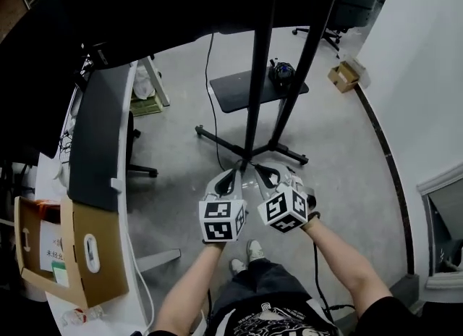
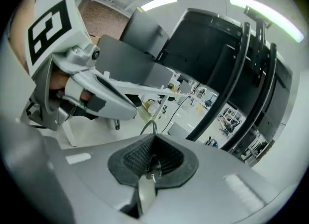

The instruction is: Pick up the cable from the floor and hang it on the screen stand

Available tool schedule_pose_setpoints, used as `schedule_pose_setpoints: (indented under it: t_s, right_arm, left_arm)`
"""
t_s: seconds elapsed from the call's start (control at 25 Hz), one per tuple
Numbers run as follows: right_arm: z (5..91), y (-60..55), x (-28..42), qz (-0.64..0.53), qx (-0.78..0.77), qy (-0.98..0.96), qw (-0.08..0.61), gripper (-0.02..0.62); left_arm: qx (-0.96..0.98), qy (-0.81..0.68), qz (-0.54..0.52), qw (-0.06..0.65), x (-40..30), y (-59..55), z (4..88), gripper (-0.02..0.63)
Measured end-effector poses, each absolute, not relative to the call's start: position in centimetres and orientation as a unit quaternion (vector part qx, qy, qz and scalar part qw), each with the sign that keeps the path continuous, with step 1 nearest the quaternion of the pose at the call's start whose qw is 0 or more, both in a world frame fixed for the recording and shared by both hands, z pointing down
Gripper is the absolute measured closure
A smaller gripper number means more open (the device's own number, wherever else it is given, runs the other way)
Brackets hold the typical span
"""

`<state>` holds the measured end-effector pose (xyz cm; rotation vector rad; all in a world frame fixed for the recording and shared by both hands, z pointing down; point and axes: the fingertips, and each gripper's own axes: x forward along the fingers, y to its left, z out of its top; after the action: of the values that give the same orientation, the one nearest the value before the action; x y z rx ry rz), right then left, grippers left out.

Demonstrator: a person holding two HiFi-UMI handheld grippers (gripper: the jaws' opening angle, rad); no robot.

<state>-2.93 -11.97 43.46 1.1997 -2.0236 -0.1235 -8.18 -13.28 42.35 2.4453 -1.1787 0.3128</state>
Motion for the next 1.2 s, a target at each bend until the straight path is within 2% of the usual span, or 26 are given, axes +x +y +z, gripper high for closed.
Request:
schedule_pose_setpoints:
  t_s: [0.68,1.2]
  right_arm:
    - [18.1,-17.9,-3.1,-0.271,0.500,-0.761,0.312,0.578]
    - [0.0,-24.4,0.5,-0.404,0.492,-0.723,0.268,0.578]
  left_arm:
    - [0.901,-0.422,0.007,0.101,-7.1,-18.2,20.9,0.607]
    - [0.908,-0.417,-0.045,0.020,-0.7,-23.5,6.3,0.607]
